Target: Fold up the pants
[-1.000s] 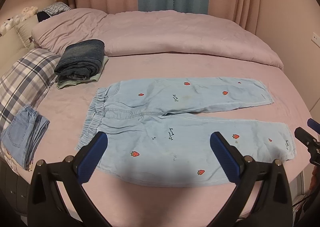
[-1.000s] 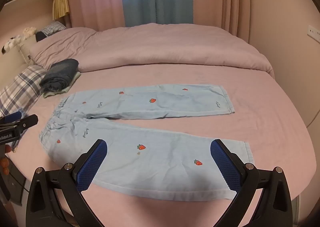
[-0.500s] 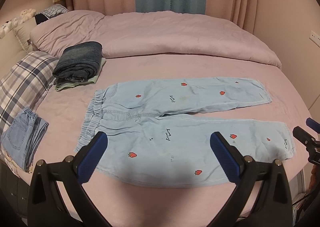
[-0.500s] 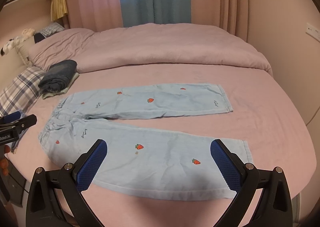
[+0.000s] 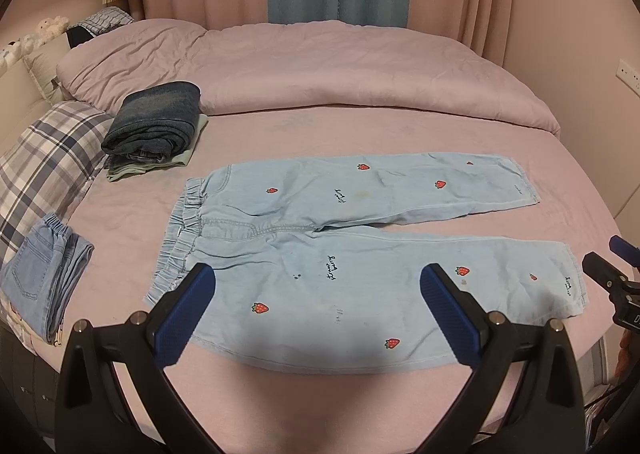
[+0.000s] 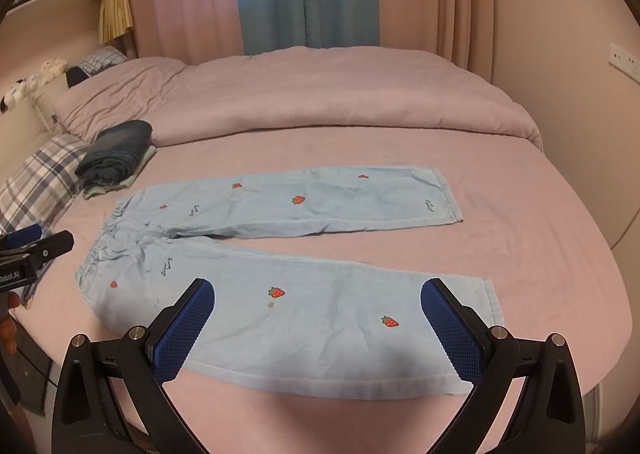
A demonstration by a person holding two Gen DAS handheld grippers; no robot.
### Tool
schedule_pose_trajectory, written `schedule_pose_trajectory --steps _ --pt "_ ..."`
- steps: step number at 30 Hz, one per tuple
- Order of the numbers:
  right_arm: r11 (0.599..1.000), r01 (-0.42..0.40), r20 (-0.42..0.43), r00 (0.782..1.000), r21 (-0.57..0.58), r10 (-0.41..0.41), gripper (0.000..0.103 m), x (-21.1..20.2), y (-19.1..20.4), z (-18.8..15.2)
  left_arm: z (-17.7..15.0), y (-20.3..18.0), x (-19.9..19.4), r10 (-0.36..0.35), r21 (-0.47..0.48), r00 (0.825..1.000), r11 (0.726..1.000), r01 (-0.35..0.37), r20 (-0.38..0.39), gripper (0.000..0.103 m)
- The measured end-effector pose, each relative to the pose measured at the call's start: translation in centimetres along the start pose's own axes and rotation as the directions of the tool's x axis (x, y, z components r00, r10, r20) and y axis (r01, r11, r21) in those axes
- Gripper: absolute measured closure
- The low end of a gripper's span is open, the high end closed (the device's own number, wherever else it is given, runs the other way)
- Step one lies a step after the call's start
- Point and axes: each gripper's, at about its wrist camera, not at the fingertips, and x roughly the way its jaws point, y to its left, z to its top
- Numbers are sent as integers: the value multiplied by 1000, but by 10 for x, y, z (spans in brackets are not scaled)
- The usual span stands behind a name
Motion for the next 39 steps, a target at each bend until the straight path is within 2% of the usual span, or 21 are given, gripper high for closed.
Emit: schedule_pose_trajectory --steps 14,17,20,22,25,28,30,31,33,35,38,39 --pt "997 54 -1 999 -48 -54 0 5 4 2 -1 2 1 -14 -7 1000 1000 14 1 0" --pt "997 33 -9 999 -63 -34 0 11 7 -2 -3 13 7 -74 -64 997 995 73 -13 0" --pt "995 -31 -47 999 -96 26 0 26 18 -10 -11 40 21 -142 -192 989 973 131 -41 1" --pt "986 -89 -87 993 -143 77 0 41 34 -19 -21 67 37 -190 -322 979 934 155 -79 1" --pt "960 -147 -149 982 -240 113 0 65 64 -31 -49 114 60 -220 -531 969 838 126 -117 1" --pt "896 -242 -194 964 -372 180 0 88 109 -48 -79 154 73 -192 -655 971 754 54 -141 1" --pt "858 -329 -216 941 -395 261 0 84 131 -58 -98 172 81 -229 -722 963 689 57 -143 1" --pt "820 -374 -230 925 -433 301 0 87 145 -63 -108 180 86 -254 -754 958 654 67 -135 1" --pt "759 -412 -235 911 -504 339 2 93 167 -74 -120 186 94 -281 -790 950 609 68 -135 2" --pt "670 -433 -255 900 -602 353 11 99 194 -92 -130 192 105 -322 -828 941 552 100 -101 4" --pt "582 -445 -290 893 -680 344 30 103 212 -112 -127 194 110 -330 -843 943 514 158 -25 6" --pt "558 -417 -276 906 -717 321 32 107 218 -119 -124 194 112 -338 -846 941 502 181 1 11"
